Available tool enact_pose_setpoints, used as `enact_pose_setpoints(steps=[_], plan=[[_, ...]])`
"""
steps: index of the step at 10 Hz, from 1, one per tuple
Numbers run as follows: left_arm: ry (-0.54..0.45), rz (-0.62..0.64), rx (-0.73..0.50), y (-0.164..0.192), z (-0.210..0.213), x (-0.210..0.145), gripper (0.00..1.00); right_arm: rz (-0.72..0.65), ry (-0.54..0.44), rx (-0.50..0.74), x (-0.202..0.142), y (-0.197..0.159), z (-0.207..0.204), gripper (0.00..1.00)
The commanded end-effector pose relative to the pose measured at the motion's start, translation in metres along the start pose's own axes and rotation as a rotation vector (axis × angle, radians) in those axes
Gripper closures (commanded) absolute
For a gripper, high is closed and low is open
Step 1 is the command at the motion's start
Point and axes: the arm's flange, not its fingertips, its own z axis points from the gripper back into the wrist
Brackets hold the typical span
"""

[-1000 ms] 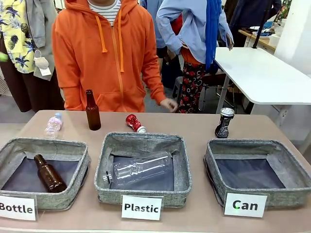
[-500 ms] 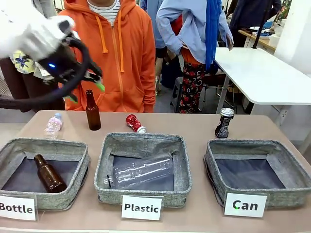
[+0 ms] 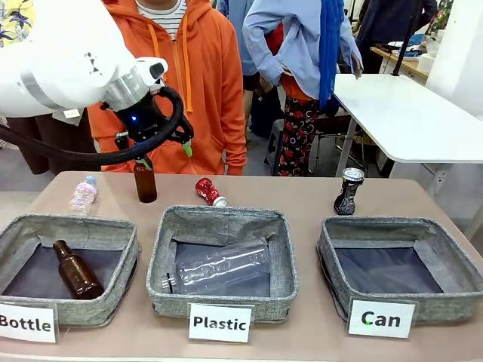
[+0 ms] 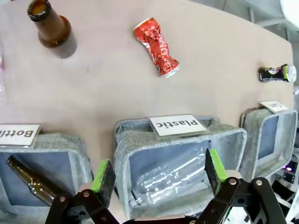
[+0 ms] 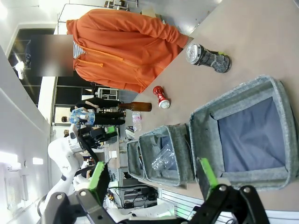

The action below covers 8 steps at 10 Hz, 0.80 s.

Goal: Sort the can waste into the basket.
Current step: Pick up the can waste from the table and place it in the right Fabric basket.

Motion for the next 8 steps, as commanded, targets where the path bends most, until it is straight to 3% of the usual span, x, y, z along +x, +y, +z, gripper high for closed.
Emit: enact_pose_setpoints(steps=[1, 2, 3, 4, 5, 8], plan=[[-0.006, -0.021, -0.020, 0.011, 0.011, -0.013, 0.00, 0.023, -0.013, 0.031, 0.002, -0.001, -0.001, 0.00], [0.000, 0.000, 0.000, 0.000, 0.000, 0.000, 0.00, 0.023, -0.013, 0.031, 0.002, -0.001, -0.001, 0.00], [0.333, 0.037, -0.233, 0.024, 0.003, 0.062, 0.00, 0.023, -0.013, 0.031, 0.002, -0.001, -0.001, 0.00], [0.439, 0.331, -0.378, 0.025, -0.004, 0.090, 0.00, 0.023, -0.013, 0.031, 0.002, -0.001, -0.001, 0.00], [0.429, 0.385, -0.388, 0.013, -0.014, 0.091, 0.00, 0.023, -0.013, 0.031, 0.002, -0.001, -0.001, 0.00], [0.338, 0.375, -0.277, -0.016, -0.040, 0.080, 0.00, 0.023, -0.013, 0.031, 0.002, -0.001, -0.001, 0.00]])
